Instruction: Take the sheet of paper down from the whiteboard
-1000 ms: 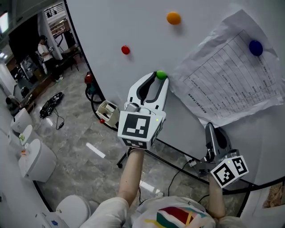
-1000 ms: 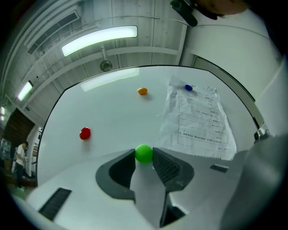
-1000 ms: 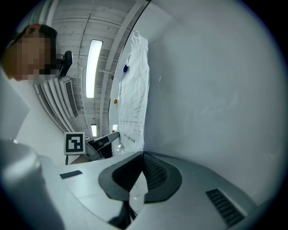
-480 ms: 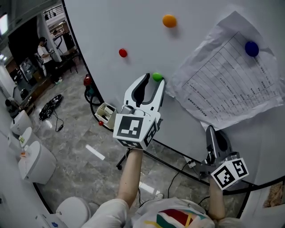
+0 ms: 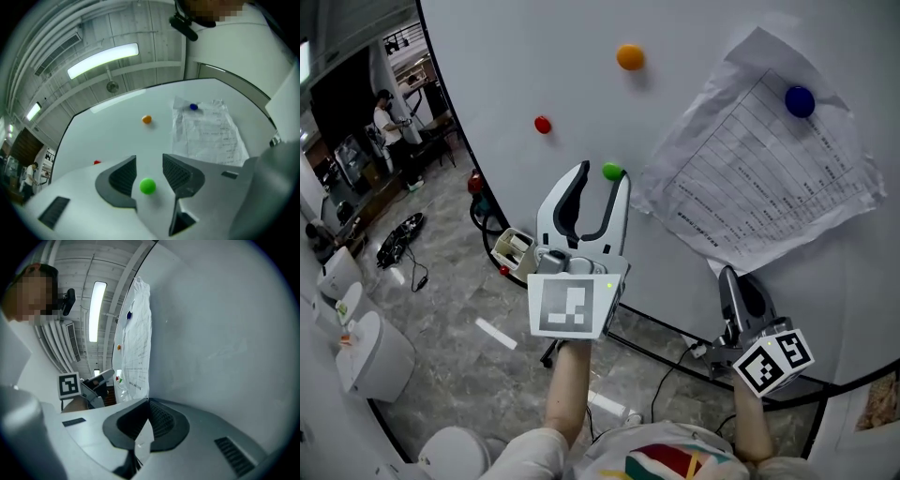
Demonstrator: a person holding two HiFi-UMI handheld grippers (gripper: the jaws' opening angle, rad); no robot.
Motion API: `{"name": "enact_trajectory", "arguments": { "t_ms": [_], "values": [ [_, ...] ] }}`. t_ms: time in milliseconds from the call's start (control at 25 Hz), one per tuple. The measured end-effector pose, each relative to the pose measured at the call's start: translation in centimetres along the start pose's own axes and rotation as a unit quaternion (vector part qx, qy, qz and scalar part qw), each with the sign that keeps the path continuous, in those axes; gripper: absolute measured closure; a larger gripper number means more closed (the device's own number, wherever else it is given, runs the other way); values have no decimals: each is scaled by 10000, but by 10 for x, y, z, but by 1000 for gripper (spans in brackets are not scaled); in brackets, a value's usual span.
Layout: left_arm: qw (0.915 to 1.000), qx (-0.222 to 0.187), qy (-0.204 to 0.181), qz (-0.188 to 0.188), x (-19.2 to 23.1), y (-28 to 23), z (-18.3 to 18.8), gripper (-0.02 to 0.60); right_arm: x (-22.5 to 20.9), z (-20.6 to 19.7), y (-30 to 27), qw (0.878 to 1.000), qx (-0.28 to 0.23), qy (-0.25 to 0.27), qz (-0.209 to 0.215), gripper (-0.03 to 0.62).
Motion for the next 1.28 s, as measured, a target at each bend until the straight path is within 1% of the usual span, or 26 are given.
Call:
{"name": "enact_trajectory", "arguments": {
  "t_ms": [80,160,200,240,280,400,480,560,600,760,880,960,1120,1200,1280],
  "values": [
    [9990,-141,99,-407,-26,3,22,370,1,0,0,10000,8,14,14,579],
    [9955,-109,31,-940,-57,-2,38,371,1,1,0,10000,-1,25,12,579],
    [9933,-102,-96,-1150,-72,-7,44,379,2,1,-1,10000,-9,28,5,579],
    [9910,-99,-271,-1306,-86,-13,49,415,2,1,-1,10000,-13,24,-2,580],
    [9886,-82,-462,-1428,-99,-18,53,430,3,1,-2,10000,-5,9,-12,580],
    [9806,14,-861,-1761,-134,-37,63,430,4,1,-1,9999,100,-54,-53,579],
    [9753,59,-1132,-1898,-153,-51,69,428,5,0,0,9999,158,-36,-42,580],
    [9709,78,-1451,-1902,-166,-63,72,428,4,0,1,9998,189,-8,-45,579],
    [9699,100,-1541,-1880,-171,-68,72,428,4,-1,1,9998,195,-7,-58,580],
    [9687,226,-1682,-1810,-181,-78,68,428,0,-1,5,9997,207,2,-111,579],
    [9678,286,-1827,-1708,-183,-81,67,428,-1,-1,7,9997,235,45,-102,580],
    [9675,316,-1854,-1689,-183,-82,67,428,-2,-1,7,9997,239,75,-76,580],
    [9682,263,-1879,-1631,-183,-82,72,430,-2,1,8,9997,232,75,-23,580],
    [9672,211,-2017,-1527,-183,-84,75,443,-2,2,9,9997,225,64,3,580],
    [9663,180,-2108,-1467,-184,-88,79,443,-3,3,10,9998,207,63,30,580]
  ]
}}
Point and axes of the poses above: the fingertips, and each gripper's own axes: y backward along the fingers, x to its left, z out of its top, the point moved 4 cm from there along y, backward along the fingers, and after that the axes turned 15 degrees about y, right-handed, at the moved point
